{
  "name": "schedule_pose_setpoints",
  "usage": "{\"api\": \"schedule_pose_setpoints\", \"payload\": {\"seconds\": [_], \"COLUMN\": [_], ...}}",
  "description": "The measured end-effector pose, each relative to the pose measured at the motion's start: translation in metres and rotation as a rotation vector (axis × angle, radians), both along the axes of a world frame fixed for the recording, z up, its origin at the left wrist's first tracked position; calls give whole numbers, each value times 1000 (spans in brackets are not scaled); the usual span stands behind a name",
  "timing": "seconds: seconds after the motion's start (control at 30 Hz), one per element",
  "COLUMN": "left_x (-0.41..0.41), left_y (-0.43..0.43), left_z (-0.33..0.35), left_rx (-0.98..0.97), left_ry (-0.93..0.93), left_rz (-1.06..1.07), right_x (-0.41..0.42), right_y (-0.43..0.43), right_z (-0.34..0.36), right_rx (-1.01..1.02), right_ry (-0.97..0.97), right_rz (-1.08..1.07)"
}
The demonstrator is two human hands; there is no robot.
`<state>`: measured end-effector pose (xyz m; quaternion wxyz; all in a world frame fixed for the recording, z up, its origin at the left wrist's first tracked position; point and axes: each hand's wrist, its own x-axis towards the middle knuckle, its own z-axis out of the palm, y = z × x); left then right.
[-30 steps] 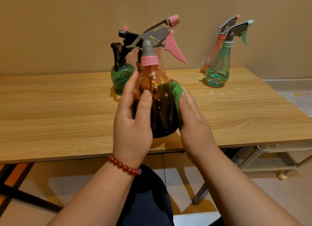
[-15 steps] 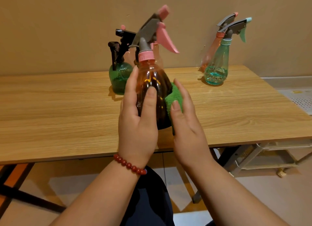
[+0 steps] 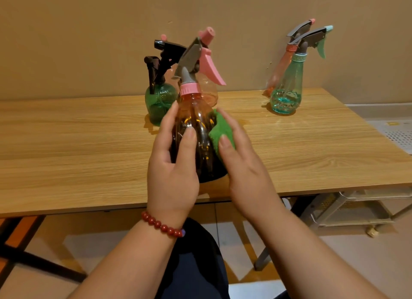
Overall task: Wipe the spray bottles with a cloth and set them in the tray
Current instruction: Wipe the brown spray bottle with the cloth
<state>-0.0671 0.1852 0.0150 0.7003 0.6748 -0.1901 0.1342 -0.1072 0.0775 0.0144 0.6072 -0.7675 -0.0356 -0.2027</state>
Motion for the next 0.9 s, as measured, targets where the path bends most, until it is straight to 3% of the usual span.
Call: {"api": "schedule_pose_setpoints", "payload": {"seconds": [0.27,0.67,0.9], "left_x": [-2,-2,21], "left_y": [9,33,32], "left_z": [4,-3,9], "left_rx": [130,404,459], "left_ry": [127,191,290], "left_rz": [151,263,151], "right_x": [-5,-7,-1], "right_y": [3,9,11], "right_z": [-15,-15,-17], "right_rx": [-212,-122,-254], "right_ry": [22,72,112], "right_rz": [-62,-111,-144]}}
